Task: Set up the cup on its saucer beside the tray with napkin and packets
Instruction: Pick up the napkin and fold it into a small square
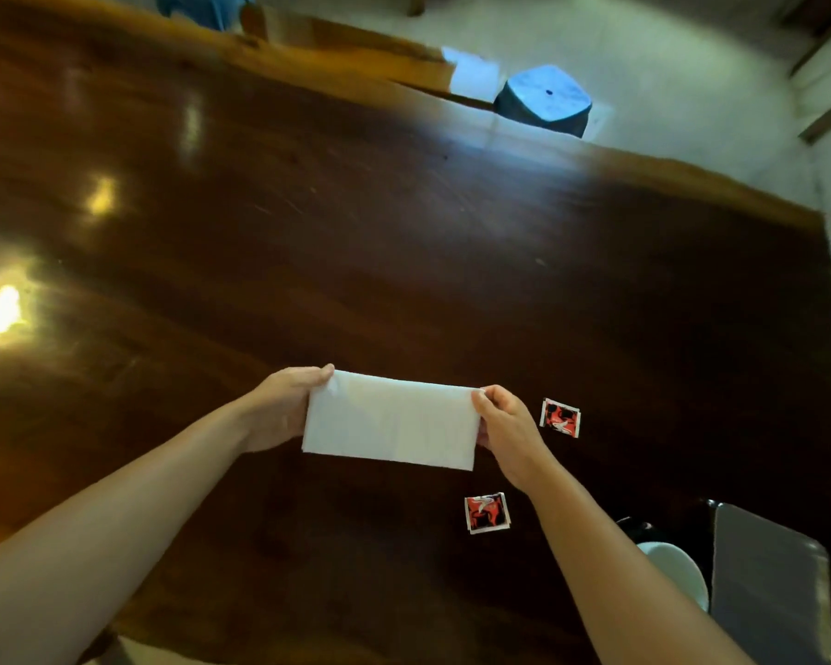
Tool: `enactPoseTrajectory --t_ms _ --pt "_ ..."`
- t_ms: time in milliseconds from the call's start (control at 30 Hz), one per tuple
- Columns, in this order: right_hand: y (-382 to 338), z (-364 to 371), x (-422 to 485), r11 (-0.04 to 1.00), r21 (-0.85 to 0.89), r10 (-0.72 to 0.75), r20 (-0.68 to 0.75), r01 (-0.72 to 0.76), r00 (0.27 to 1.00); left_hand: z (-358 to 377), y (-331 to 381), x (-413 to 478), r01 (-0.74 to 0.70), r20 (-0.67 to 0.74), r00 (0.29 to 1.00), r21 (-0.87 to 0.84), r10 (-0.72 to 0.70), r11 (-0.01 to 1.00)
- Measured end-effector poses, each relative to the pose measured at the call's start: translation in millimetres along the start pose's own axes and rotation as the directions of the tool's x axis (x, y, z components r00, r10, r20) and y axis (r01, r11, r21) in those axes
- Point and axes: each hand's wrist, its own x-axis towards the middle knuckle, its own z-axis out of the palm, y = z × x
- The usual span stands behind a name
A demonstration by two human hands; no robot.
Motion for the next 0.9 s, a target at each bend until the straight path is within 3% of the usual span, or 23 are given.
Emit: enactPoseTrajectory --t_ms 100,233,300,400,533,733,800,900 --pt "-12.0 3.3 -9.9 0.993 0.105 0.067 -0.052 -0.061 0.996 10.2 5.8 -5.9 0.131 0.034 0.991 -0.132 -0.127 0.983" --pt "-21.1 1.1 -24.7 0.98 0.172 0.113 -0.059 -0.101 0.992 18.1 8.0 -14.5 0.164 0.071 0.985 -0.144 -0.155 0.976" --pt "-25.0 3.4 -30.7 0.994 0.094 0.069 -0.087 -0.061 0.994 26.1 9.6 -16.2 0.157 0.067 0.987 -0.138 -0.149 0.978" --pt "-29.9 15.6 -38.3 0.985 -0.157 -0.096 -0.191 0.066 0.977 47.4 10.4 -18.2 0.142 0.032 0.99 -0.138 -0.138 0.98" --pt "-36.9 43.1 -56.6 0.837 -0.499 -0.364 -0.201 0.225 0.909 83.7 6.7 -23.1 0.055 -0.022 0.998 -0.189 -0.06 0.98" --pt "-30.7 77.5 -83.6 0.703 -0.602 -0.5 -0.041 0.378 0.865 113.3 3.7 -22.4 0.033 -0.034 0.998 -0.428 -0.052 0.903" --pt "-22.2 84.3 -86.3 0.691 -0.606 -0.479 0.024 0.394 0.878 113.9 5.7 -23.3 0.082 0.031 0.997 -0.501 -0.076 0.862" --pt "-12.7 84.4 -84.3 0.657 -0.647 -0.429 0.101 0.387 0.897 118.5 8.4 -26.5 0.096 0.12 0.992 -0.43 -0.049 0.898"
